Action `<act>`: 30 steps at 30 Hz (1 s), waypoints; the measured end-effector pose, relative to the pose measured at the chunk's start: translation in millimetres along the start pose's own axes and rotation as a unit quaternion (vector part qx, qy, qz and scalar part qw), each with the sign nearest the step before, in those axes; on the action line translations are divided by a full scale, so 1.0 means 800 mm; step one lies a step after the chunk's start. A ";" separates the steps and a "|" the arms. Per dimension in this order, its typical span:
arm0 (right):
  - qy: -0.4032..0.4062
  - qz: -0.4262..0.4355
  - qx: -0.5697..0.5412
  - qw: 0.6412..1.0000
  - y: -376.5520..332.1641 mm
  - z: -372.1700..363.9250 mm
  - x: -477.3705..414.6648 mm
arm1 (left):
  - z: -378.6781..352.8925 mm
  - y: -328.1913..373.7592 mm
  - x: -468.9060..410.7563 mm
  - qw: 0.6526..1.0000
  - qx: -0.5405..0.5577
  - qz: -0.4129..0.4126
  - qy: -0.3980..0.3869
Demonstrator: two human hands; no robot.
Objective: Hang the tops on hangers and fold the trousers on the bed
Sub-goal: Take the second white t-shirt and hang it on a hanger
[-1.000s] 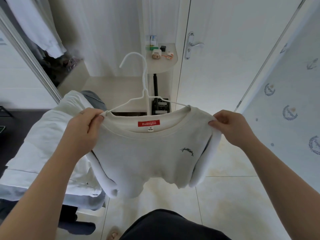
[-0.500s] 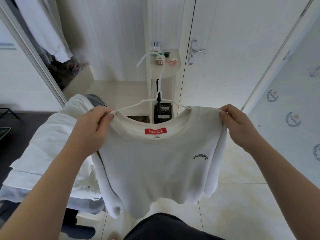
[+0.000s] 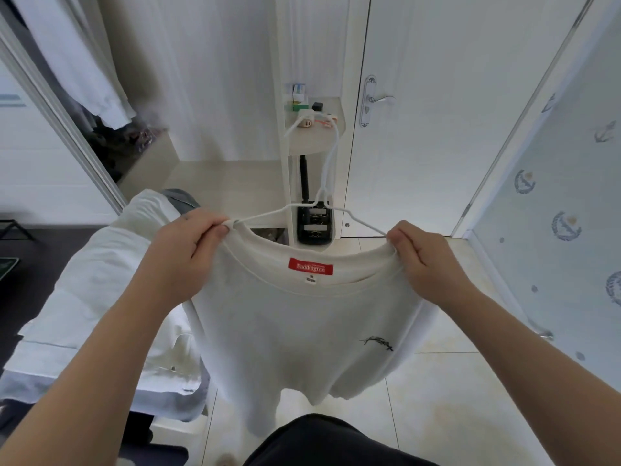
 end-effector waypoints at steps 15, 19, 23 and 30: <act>-0.030 -0.018 -0.024 0.999 -0.001 0.006 -0.008 | 0.004 0.006 -0.023 0.999 0.000 -0.023 0.029; -0.033 -0.014 -0.012 0.999 0.003 0.009 -0.016 | 0.008 -0.004 -0.033 0.999 0.002 -0.004 0.037; -0.059 0.002 -0.009 0.998 -0.014 0.008 -0.044 | 0.014 -0.003 -0.057 0.999 -0.006 -0.011 0.031; -0.110 0.050 0.017 0.993 -0.058 -0.002 -0.137 | 0.032 -0.029 -0.125 0.999 0.014 -0.015 0.027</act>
Point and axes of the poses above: each hand's wrist, its own x-axis away from the middle knuckle, its own z-axis out of the back of the hand, y = z × x, the point moved 8 cm from there along -x, towards the middle knuckle, and after that the axes turned 6 degrees about y, right-handed, at the moved point
